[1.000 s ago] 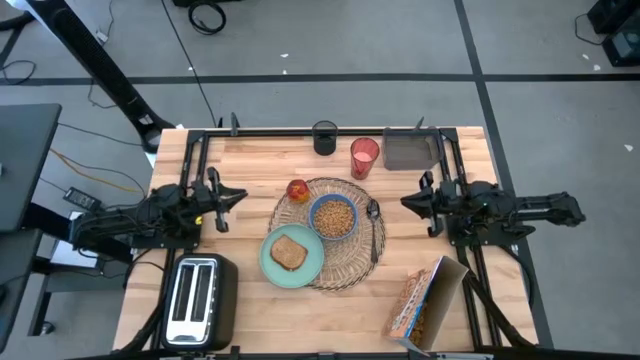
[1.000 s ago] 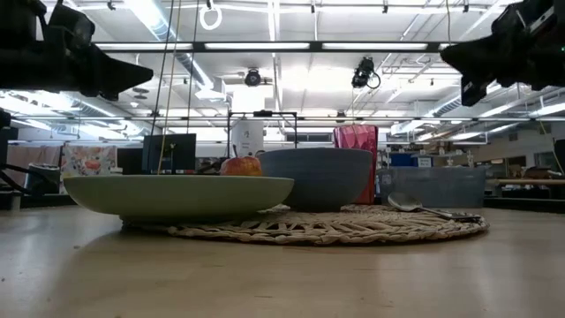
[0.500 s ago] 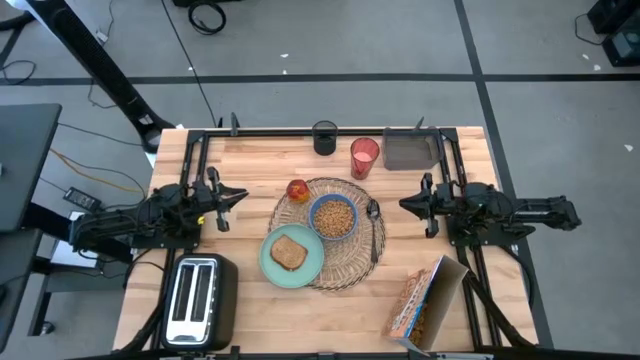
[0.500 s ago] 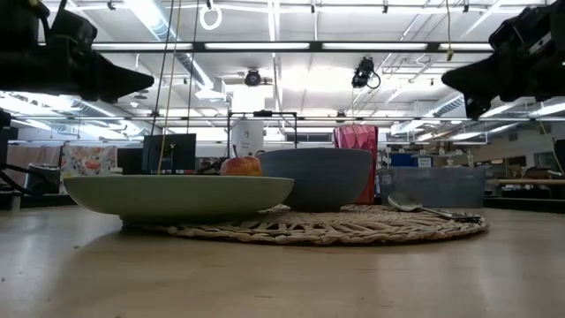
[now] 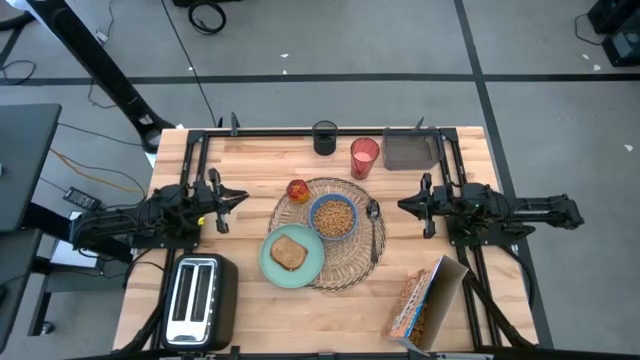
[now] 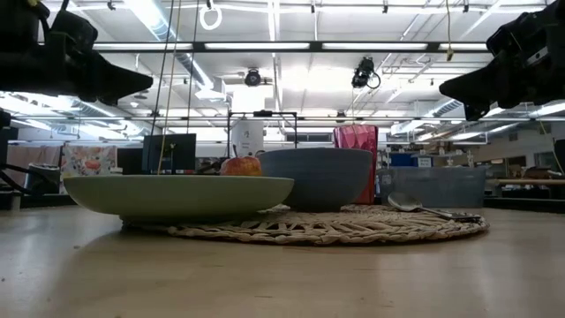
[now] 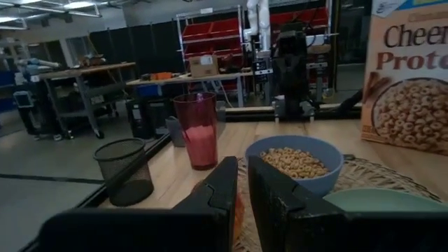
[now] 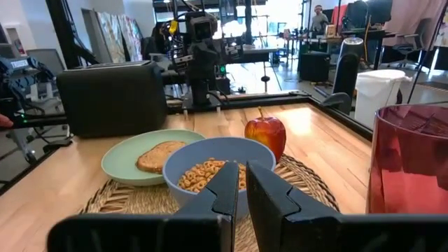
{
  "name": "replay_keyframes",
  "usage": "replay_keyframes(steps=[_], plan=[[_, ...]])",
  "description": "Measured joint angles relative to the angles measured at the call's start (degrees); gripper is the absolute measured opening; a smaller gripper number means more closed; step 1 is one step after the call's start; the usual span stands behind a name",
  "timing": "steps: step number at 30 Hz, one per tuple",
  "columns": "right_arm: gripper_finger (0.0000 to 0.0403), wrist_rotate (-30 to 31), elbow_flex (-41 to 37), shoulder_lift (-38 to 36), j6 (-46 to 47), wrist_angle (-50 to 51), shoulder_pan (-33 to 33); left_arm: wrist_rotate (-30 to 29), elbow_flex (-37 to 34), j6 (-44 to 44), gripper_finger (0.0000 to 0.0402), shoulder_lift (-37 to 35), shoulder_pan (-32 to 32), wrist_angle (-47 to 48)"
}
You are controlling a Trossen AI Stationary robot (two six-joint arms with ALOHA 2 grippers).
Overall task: Arrange a breakfast setting
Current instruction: Return to Home Position
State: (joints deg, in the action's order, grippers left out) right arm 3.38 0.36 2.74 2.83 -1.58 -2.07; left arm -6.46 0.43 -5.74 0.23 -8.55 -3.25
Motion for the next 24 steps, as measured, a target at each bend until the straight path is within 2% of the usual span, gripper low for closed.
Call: replay_keyframes(steps=[6,9,24], plan=[[0.0039,0.0,0.0,0.0,0.0,0.0,0.0,-0.5,0.0,-5.2,0.0045,0.0,3.6,-3.2],[0.0039,0.0,0.0,0.0,0.0,0.0,0.0,-2.3,0.0,-5.1,0.0045,0.0,4.5,-1.1],[0.0039,0.0,0.0,0.0,0.0,0.0,0.0,-2.3,0.0,-5.0,0.0046,0.1,5.2,-0.5]])
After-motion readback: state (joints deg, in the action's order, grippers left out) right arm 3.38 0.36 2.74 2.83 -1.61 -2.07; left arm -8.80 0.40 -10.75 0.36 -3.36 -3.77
